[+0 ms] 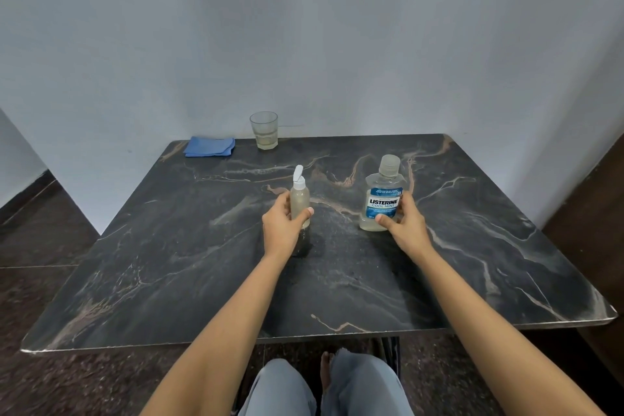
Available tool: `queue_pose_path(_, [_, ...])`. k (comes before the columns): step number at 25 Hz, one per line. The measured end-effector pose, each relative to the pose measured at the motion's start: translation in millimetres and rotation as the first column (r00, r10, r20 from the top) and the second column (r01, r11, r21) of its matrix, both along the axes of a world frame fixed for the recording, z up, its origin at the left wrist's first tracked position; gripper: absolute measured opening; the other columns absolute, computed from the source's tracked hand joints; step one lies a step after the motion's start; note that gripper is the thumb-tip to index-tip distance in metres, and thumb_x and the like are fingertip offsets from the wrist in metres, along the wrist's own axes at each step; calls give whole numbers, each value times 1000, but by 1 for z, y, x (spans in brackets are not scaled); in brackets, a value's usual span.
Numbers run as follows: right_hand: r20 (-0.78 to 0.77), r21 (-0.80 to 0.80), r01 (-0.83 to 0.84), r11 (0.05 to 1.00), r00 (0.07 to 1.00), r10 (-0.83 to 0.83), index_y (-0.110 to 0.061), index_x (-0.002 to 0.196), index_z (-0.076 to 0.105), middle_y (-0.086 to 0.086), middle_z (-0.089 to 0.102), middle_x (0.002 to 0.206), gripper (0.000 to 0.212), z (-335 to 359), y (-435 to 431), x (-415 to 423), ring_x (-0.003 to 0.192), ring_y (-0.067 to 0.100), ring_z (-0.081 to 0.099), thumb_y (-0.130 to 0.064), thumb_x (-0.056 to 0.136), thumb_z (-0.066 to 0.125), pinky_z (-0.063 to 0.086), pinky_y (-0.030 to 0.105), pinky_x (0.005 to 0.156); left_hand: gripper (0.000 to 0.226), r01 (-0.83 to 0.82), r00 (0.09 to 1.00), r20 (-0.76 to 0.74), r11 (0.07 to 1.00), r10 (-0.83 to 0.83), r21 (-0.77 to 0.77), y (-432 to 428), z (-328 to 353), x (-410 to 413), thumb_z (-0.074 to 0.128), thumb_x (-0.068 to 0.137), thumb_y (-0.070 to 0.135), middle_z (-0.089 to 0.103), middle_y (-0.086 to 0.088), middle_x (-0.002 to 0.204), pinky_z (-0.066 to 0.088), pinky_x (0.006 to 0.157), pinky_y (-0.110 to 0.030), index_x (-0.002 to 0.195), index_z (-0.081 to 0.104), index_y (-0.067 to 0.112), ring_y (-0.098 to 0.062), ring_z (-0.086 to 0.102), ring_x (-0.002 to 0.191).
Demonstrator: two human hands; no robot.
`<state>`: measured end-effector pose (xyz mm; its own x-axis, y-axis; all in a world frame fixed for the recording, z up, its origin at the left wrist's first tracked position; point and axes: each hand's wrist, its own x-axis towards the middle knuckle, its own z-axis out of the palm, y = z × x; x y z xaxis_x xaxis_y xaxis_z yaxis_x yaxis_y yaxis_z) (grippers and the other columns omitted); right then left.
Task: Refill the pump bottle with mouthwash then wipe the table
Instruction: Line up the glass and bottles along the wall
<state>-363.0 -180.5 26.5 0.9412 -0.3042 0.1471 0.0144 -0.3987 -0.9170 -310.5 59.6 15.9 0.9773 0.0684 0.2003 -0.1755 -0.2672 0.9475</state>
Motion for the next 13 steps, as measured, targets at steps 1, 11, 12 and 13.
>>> queue_pose_path(1, [-4,-2,0,1000,1000,0,-18,129,44,1,56,133,52,0,0,0,118,11,50,-6,85,69,40,32,102,47,4,1000,-1,1000,-4,-2,0,-1,0,78,77,25,69,1,108,54,87,-28,120,60,17,-11,66,98])
queue_pose_path(11, [423,-212,385,898,865,-270,-3,106,49,7,44,106,29,-7,67,-36,97,23,49,4,81,61,44,29,82,46,37,999,13,999,-36,-32,26,3,2,70,84,37,57,13,121,42,100,-25,124,52,23,-5,55,114])
queue_pose_path(12, [422,-248,300,921,889,-177,-5,104,49,3,42,105,27,-8,81,-34,93,19,48,6,81,57,44,27,79,40,6,1000,8,998,-5,-60,31,5,7,66,87,36,59,10,118,44,98,-23,122,53,21,-7,57,111])
queue_pose_path(13, [394,-279,216,936,914,-93,-7,103,50,0,42,104,26,-7,91,-27,91,16,48,7,82,54,43,23,79,38,-23,1000,7,997,23,-69,35,8,12,62,90,37,61,8,115,45,93,-18,122,54,18,-8,58,109])
